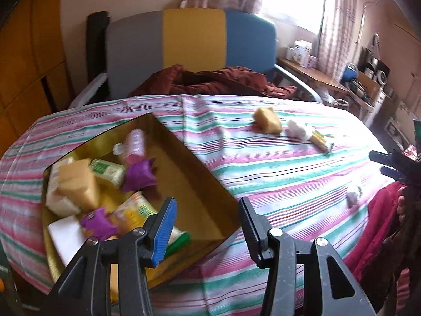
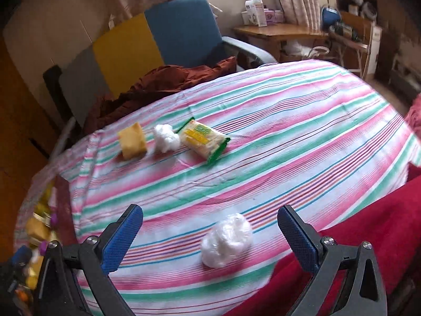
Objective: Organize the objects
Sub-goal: 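Move both grippers back over the yellow sponge and cotton balls on the sheet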
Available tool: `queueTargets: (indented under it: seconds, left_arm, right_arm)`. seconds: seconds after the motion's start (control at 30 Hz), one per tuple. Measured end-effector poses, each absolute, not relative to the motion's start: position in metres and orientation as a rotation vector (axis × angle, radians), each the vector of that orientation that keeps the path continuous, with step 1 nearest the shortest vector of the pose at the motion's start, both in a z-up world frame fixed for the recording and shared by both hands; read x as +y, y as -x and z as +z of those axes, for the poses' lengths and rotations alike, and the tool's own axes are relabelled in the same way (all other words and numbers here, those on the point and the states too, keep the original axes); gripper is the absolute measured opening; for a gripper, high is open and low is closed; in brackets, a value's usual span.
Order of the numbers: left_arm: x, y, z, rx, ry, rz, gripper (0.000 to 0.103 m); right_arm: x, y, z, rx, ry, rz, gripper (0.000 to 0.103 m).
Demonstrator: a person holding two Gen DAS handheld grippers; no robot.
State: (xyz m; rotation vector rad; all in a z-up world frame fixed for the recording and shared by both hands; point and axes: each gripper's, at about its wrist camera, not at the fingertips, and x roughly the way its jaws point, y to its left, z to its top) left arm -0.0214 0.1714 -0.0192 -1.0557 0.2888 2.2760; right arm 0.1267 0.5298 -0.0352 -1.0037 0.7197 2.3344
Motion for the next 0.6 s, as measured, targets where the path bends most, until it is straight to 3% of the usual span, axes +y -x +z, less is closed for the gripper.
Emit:
queueTargets:
  seconds: [0.23,0.33,0.6]
  left_arm:
    - [0.229,0.031,-0.012,0.31,1.064,2.169,0.05]
    - [0.256,0.037,-0.009,0.313,1.076,2.131,0.061]
    - [0.337,0.071,-0.021,0.367,1.153,2.06,0.061]
  right_arm:
    - [0.523,-0.127,-0.033,0.74,0.977,2.447,0.103]
    - [0.523,-0.128,-0.034,0.778,0.987,2.486,0.103]
    - [0.523,-0.126,-0.036,0.815,1.003,2.529,0.103]
